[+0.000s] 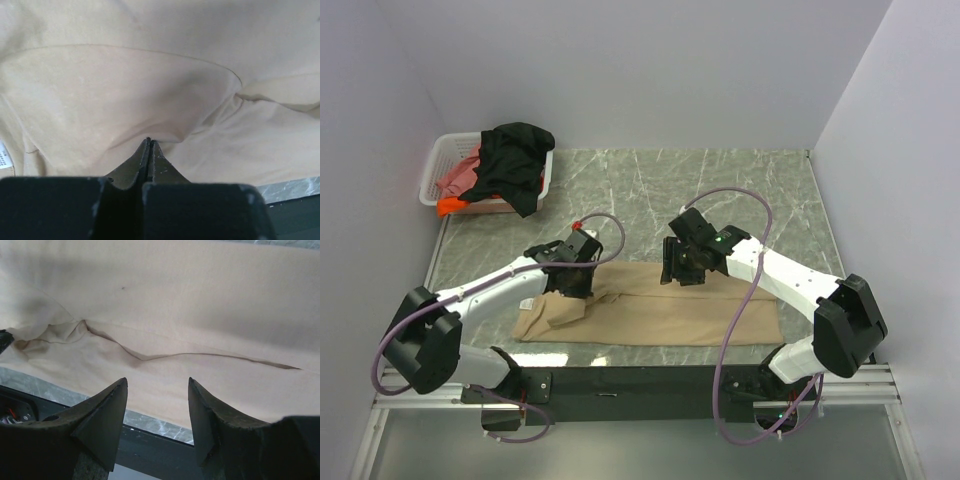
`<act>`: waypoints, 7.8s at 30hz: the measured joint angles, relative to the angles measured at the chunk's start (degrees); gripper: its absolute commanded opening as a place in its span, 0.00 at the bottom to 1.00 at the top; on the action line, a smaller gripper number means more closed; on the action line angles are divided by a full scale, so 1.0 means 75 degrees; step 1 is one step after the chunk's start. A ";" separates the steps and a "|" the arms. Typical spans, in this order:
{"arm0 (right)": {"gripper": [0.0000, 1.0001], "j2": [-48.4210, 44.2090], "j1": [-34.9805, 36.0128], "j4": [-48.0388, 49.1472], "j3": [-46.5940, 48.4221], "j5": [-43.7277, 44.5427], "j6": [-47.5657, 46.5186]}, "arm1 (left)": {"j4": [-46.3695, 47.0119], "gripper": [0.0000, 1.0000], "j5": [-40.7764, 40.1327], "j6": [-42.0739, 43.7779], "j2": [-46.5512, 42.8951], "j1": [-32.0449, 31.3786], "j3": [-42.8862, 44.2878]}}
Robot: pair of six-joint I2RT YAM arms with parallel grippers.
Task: Fold and stack the t-shirts
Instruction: Fold the tshirt
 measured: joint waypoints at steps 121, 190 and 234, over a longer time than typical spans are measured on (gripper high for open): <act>0.59 0.0111 0.0000 0.0114 -0.0064 -0.0195 -0.0052 | -0.0606 0.01 0.3322 -0.0868 0.0734 -0.0265 0.0682; 0.59 0.0198 0.0090 0.0052 -0.0087 -0.0140 -0.0064 | -0.1830 0.22 0.2882 -0.2990 -0.2970 0.2340 -0.1705; 0.38 0.3445 0.2477 0.0294 0.2037 -0.1431 -0.0423 | 0.1110 0.36 0.2836 -0.2244 -0.0982 0.3841 -0.1574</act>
